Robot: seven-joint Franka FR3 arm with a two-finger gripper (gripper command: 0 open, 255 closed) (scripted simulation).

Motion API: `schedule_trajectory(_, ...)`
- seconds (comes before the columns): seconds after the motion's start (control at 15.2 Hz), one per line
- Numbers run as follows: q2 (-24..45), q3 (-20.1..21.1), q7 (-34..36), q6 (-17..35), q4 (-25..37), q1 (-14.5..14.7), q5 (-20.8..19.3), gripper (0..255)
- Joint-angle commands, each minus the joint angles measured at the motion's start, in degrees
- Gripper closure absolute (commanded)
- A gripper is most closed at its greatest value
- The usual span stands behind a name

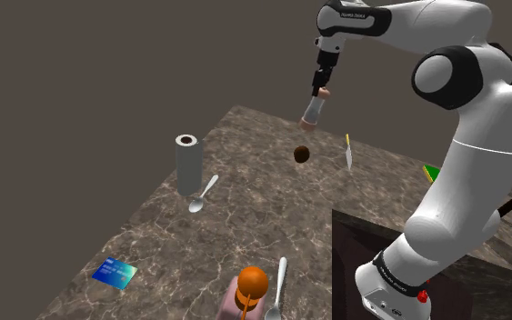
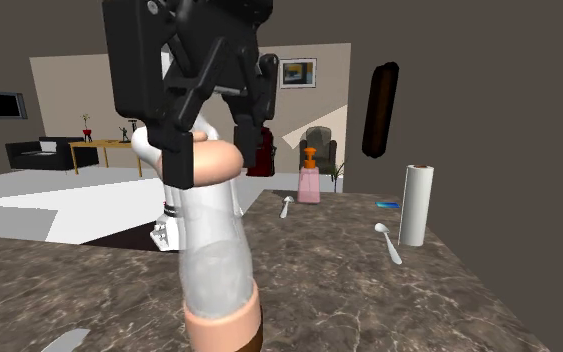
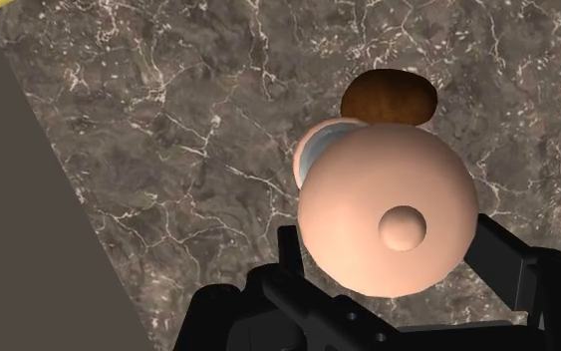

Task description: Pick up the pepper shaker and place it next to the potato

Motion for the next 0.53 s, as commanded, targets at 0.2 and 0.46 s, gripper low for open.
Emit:
schedule_trajectory(0.2, -0.4, 0.0, 0.1, 4.1, -4.4, 0.1, -0.1, 255)
schedule_trajectory(0.46, -0.3, 0.0, 0.2, 7.1, -7.4, 0.1, -0.1, 255)
